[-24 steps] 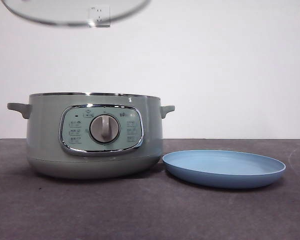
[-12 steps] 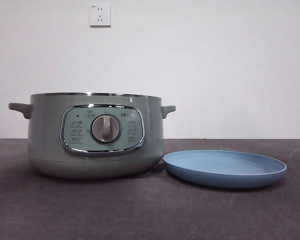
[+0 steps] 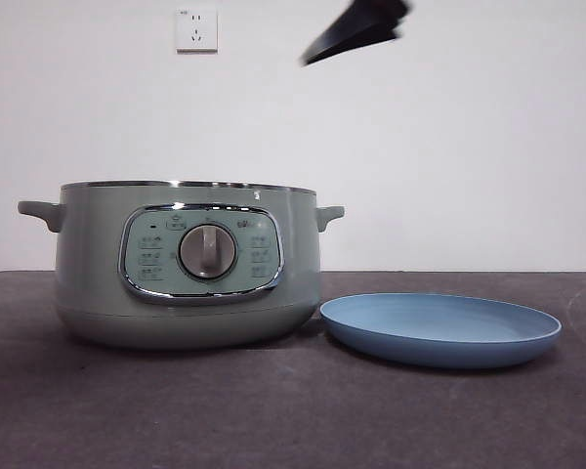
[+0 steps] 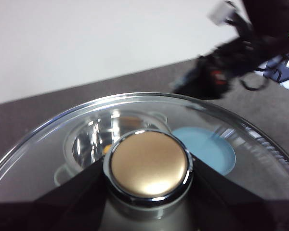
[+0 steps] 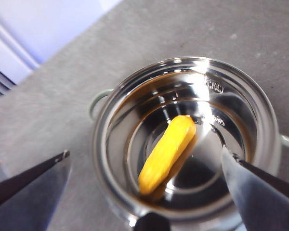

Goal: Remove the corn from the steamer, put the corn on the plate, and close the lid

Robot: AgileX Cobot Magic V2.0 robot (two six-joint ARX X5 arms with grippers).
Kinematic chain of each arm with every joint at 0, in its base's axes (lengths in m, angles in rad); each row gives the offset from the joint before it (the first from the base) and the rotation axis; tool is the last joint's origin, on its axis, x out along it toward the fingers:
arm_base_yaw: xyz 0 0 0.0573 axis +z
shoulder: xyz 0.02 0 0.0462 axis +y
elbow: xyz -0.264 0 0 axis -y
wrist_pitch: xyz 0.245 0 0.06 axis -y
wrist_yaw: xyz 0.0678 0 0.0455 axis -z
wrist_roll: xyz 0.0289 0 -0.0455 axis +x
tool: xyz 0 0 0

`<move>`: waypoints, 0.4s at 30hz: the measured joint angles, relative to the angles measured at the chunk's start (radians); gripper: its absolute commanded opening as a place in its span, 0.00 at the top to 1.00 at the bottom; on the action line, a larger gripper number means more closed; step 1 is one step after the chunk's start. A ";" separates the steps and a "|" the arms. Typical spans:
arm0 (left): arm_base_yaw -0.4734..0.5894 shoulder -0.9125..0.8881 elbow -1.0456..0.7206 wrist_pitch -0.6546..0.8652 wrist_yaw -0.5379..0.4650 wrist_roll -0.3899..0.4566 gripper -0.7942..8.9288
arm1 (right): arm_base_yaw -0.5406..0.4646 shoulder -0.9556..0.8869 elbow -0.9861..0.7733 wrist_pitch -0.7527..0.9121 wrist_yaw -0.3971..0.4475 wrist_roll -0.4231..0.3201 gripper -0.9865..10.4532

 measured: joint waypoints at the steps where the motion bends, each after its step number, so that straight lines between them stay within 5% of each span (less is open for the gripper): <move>1: 0.000 -0.001 0.000 -0.013 0.000 0.000 0.93 | 0.012 0.048 0.047 -0.012 0.019 0.001 0.40; 7: 0.000 -0.005 0.000 -0.065 0.000 0.000 0.93 | 0.057 0.312 0.290 -0.038 0.104 0.001 0.40; 12: 0.000 -0.005 0.000 -0.077 0.000 0.010 0.93 | 0.065 0.466 0.327 -0.017 0.154 0.001 0.39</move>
